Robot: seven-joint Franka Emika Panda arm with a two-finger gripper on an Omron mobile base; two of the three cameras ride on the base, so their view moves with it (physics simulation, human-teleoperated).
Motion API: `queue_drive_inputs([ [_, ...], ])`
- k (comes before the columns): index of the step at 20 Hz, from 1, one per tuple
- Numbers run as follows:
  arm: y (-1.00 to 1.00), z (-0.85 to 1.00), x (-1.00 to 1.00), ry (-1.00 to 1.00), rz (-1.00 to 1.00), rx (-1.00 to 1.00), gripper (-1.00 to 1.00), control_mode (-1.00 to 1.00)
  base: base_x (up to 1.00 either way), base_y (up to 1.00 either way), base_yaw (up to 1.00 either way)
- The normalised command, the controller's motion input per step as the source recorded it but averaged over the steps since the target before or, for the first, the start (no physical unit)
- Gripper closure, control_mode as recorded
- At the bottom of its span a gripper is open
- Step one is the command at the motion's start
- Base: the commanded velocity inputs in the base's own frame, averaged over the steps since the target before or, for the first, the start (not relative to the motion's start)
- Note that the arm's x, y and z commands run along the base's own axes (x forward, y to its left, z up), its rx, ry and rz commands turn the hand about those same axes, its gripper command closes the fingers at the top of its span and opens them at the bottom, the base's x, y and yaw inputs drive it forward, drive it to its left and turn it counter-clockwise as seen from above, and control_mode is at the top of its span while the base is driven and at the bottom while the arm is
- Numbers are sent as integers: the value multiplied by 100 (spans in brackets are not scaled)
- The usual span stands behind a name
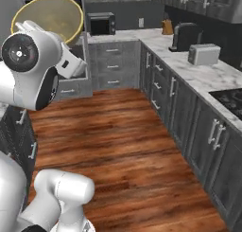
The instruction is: Pick up the bowls from the cabinet and place each bowl in front of a stool on the dining counter.
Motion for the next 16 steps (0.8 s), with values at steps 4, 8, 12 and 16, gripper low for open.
queue_drive_inputs([
  [4, 0, 0, 0, 0, 0, 0, 100, 100, -67, -1, 60],
  [8, 0, 0, 0, 0, 0, 0, 100, 100, -71, 0, 54],
  [12, 0, 0, 0, 0, 0, 0, 100, 100, -67, 0, 50],
  [16, 0, 0, 0, 0, 0, 0, 100, 100, -63, 0, 49],
])
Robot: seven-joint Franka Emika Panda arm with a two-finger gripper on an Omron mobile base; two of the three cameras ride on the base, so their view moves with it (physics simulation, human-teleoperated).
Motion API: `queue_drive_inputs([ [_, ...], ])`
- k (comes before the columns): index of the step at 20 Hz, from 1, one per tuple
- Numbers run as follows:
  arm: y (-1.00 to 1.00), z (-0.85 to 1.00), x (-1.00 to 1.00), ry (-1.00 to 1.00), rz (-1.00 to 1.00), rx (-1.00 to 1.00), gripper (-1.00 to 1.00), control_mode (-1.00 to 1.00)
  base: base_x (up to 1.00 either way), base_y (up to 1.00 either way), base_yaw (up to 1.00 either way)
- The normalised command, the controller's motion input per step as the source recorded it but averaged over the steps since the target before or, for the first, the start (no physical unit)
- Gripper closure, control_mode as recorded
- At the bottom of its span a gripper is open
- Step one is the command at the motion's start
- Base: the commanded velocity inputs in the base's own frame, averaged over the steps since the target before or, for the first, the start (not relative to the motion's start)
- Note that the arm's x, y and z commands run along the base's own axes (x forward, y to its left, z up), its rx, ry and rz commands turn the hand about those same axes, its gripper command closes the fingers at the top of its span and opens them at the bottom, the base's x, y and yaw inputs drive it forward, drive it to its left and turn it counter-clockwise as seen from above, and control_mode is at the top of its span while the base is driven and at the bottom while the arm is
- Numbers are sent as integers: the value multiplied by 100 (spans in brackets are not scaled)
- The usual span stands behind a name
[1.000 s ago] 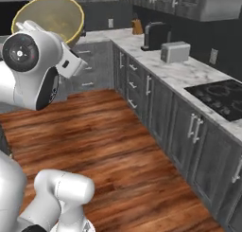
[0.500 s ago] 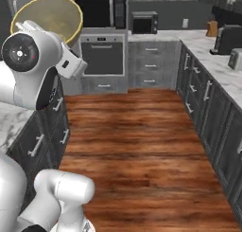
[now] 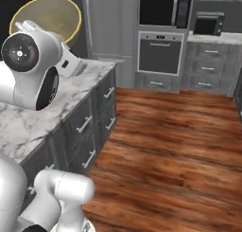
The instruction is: Pick up the bowls from the cabinet and place each bowl in front of a stool on the dining counter.
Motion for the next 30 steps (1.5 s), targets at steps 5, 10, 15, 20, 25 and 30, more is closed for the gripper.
queue_drive_inputs([
  [5, 0, 0, 0, 0, 0, 0, 100, 100, -62, -1, 51],
  [10, 0, 0, 0, 0, 0, 0, 100, 100, -62, 0, 49],
  [15, 0, 0, 0, 0, 0, 0, 100, 100, -14, 35, 33],
  [20, 0, 0, 0, 0, 0, 0, 100, 100, 29, 100, 12],
  [25, 0, 0, 0, 0, 0, 0, 100, 100, 38, 100, 1],
  [30, 0, 0, 0, 0, 0, 0, 100, 100, 40, 100, 0],
])
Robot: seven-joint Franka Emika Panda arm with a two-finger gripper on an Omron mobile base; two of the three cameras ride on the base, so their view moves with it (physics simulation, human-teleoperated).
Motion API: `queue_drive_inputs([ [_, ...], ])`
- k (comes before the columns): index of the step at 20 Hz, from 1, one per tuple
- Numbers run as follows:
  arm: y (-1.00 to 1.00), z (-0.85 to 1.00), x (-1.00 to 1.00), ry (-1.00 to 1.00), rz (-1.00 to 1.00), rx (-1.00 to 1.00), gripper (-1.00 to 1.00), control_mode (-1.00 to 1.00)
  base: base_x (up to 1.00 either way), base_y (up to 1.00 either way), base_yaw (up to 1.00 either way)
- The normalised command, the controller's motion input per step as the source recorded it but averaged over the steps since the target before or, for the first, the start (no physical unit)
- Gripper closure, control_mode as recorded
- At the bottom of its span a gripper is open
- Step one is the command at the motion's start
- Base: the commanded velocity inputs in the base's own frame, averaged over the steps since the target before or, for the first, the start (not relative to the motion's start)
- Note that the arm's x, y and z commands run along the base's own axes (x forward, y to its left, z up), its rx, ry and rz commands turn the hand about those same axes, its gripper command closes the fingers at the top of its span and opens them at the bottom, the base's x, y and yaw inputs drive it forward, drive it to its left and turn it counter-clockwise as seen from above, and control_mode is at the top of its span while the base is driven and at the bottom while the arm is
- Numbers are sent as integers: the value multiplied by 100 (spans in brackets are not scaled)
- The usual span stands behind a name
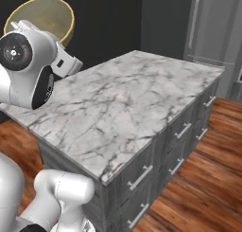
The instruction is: Pick up the bowls from the cabinet and place each bowl in front of a stool on the dining counter.
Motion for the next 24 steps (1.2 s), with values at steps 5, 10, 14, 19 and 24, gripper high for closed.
queue_drive_inputs([
  [5, 0, 0, 0, 0, 0, 0, 100, 100, 37, 100, -2],
  [10, 0, 0, 0, 0, 0, 0, 100, 100, 11, 100, -32],
  [14, 0, 0, 0, 0, 0, 0, 100, 100, 13, 100, -48],
  [19, 0, 0, 0, 0, 0, 0, 100, 100, 8, 100, -45],
  [24, 0, 0, 0, 0, 0, 0, 100, 100, 4, 100, -36],
])
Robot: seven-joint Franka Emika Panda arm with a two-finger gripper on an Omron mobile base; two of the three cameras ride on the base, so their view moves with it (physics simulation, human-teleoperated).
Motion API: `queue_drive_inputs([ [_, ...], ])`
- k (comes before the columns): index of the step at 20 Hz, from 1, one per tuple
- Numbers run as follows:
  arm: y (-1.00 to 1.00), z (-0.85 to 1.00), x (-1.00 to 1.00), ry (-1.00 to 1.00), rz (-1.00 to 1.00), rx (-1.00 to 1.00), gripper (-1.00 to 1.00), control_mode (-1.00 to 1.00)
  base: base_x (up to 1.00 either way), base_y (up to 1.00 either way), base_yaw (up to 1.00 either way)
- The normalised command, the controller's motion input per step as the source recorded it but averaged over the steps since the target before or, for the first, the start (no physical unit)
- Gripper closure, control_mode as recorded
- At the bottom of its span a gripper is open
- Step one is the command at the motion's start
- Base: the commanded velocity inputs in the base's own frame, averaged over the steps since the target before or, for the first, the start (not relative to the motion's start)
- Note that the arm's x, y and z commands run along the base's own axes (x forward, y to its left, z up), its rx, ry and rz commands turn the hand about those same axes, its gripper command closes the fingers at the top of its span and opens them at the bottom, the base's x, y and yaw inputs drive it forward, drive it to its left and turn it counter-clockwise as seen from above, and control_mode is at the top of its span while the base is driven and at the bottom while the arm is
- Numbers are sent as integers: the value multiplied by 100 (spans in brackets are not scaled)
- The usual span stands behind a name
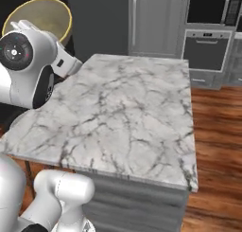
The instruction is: Pick up the bowls from the cabinet and place each bowl in front of a stool on the dining counter.
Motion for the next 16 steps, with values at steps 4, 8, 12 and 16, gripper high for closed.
queue_drive_inputs([
  [4, 0, 0, 0, 0, 0, 0, 100, 100, 0, 100, -30],
  [8, 0, 0, 0, 0, 0, 0, 100, 100, -3, 100, -27],
  [12, 0, 0, 0, 0, 0, 0, 100, 100, -26, 100, -23],
  [16, 0, 0, 0, 0, 0, 0, 100, 100, -36, 100, -20],
])
